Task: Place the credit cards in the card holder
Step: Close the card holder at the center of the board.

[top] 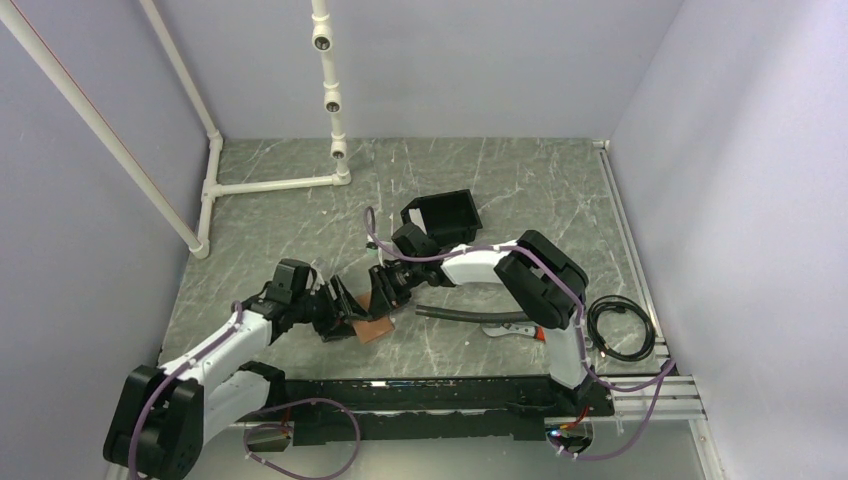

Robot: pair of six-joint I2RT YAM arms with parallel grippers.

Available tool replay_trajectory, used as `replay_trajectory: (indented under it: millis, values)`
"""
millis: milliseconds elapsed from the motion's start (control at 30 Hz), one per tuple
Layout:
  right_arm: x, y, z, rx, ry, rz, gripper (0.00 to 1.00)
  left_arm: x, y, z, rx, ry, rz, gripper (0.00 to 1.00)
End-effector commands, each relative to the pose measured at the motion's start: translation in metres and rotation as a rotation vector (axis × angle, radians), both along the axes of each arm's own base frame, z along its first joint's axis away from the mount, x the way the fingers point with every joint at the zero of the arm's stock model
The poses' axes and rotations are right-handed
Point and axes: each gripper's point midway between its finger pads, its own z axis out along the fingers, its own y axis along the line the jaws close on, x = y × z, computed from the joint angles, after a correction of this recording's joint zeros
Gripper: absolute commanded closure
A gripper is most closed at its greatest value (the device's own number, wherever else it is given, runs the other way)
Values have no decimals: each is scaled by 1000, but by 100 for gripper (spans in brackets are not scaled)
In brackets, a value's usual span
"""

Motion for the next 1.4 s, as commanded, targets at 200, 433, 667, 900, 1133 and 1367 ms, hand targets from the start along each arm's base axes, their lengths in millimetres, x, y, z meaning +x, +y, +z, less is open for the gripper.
replay_trajectory:
  millis: [200, 433, 667, 900, 1133, 1367]
  values:
    - [7, -15, -25, -135, -93, 25, 64, 7, 14, 33, 106, 19, 17, 29]
    - [8, -9, -7, -81, -64, -55, 70, 54, 13, 56, 11, -45, 50, 56]
    - [9, 0, 4, -31, -30, -91, 74, 61, -1, 23, -43, 14, -76, 83]
    - [12, 7, 29, -47, -83, -147, 45, 39, 18, -26, 90, 148, -18, 100]
    - [8, 20, 27, -79, -85, -143, 57, 37, 31, -33, 168, 140, 19, 100]
    - [2, 33, 42, -42, -113, -106, 54, 33, 36, -38, 194, 150, 31, 100]
